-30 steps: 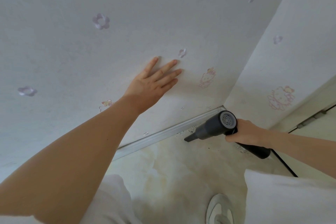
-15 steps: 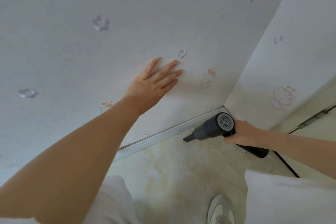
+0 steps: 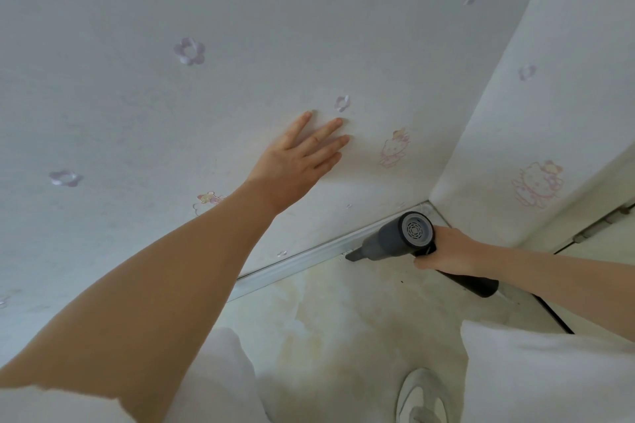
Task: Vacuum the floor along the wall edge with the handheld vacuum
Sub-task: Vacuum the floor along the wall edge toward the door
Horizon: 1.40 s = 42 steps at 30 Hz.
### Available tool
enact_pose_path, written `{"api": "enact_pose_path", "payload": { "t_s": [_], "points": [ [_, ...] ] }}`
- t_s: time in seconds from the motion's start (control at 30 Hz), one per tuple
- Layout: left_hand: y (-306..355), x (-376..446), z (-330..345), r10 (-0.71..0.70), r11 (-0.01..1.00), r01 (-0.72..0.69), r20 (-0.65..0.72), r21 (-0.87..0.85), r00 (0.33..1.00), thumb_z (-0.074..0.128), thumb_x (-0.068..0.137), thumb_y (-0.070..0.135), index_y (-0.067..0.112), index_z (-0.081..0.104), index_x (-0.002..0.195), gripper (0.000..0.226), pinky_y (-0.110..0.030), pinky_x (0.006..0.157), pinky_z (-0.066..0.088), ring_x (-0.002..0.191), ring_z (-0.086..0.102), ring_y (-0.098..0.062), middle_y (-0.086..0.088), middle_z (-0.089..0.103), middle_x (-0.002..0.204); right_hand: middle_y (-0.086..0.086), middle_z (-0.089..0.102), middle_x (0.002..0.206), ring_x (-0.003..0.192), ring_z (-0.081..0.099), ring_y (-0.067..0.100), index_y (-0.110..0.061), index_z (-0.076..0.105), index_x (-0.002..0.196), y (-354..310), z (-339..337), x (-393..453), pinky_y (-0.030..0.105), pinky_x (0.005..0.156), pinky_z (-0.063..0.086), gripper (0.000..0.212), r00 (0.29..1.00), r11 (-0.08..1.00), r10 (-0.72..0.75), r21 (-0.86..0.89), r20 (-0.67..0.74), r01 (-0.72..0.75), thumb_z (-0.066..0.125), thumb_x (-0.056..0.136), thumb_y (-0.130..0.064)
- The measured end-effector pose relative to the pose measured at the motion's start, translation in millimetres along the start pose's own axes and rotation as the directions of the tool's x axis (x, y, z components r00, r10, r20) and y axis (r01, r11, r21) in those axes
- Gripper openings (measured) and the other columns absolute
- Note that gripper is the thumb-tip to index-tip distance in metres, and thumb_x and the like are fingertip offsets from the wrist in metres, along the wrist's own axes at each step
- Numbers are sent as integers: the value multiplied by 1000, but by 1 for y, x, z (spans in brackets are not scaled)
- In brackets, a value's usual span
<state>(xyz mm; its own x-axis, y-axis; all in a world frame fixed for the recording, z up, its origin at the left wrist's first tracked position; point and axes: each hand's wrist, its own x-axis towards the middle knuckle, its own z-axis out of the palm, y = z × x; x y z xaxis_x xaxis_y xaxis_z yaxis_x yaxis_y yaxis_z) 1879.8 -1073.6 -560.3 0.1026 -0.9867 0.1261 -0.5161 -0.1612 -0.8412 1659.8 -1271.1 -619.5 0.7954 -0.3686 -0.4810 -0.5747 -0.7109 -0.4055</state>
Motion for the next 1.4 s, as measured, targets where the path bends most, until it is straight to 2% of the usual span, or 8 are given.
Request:
{"api": "enact_pose_path", "payload": {
  "t_s": [0.2,0.33,0.47,0.7,0.97,1.07,1.2,1.4],
  "points": [
    [4,22,-7,104,993,-109,101,53,989,30,106,27,22,11,158,56,-62,110,-20,148,-18,-38,-5,-11,165,-7,46,65,63,44,9,-16,46,77,-13,-7,9,18,56,33,16,995,995,-52,-76,81,58,63,78,-15],
    [3,29,0,115,993,-117,69,23,991,28,106,28,21,13,158,55,-61,110,-24,147,-19,-39,-5,-9,165,-7,45,68,74,47,15,-18,42,79,-29,-11,14,22,60,34,19,989,982,-125,-131,74,134,61,80,-13],
    [16,46,2,142,990,-141,66,-20,988,29,104,33,16,11,158,59,-61,110,-24,147,-21,-40,-9,-9,165,-2,54,82,80,51,16,-16,46,90,-31,-8,12,24,71,38,19,994,989,-88,-111,67,95,62,80,-15],
    [30,92,-8,200,979,-197,57,-53,978,28,106,32,8,15,156,56,-59,107,-22,149,-13,-38,-10,-1,165,-1,57,86,77,51,13,-7,56,105,-23,-4,12,19,64,40,27,998,999,13,33,56,-15,64,81,-16],
    [20,118,-17,355,933,-359,134,12,925,25,107,31,8,5,157,58,-53,117,-15,151,-11,-31,-6,-1,165,-4,58,87,85,56,14,-18,53,95,-7,-2,6,20,69,43,20,996,988,89,128,4,-89,66,80,-19],
    [18,120,-20,339,939,-343,172,-4,925,27,108,32,11,2,158,60,-50,118,-16,151,-12,-27,-4,-4,165,-6,56,87,85,54,13,-20,52,96,-7,-1,2,16,63,40,20,993,982,116,150,11,-117,67,81,-21],
    [18,120,-28,338,940,-341,205,-22,919,28,107,32,11,1,157,61,-49,115,-18,151,-15,-27,-4,-8,165,-1,57,93,86,54,14,-10,57,108,-9,-2,4,24,74,42,27,994,987,109,116,-6,-107,64,83,-19],
    [20,114,-25,306,952,-306,161,-21,939,30,106,31,11,5,157,60,-52,111,-21,150,-15,-30,-7,-8,165,-4,58,86,82,56,14,-22,51,93,5,-3,7,22,70,43,21,996,989,91,115,2,-91,66,79,-18]
  ]
}}
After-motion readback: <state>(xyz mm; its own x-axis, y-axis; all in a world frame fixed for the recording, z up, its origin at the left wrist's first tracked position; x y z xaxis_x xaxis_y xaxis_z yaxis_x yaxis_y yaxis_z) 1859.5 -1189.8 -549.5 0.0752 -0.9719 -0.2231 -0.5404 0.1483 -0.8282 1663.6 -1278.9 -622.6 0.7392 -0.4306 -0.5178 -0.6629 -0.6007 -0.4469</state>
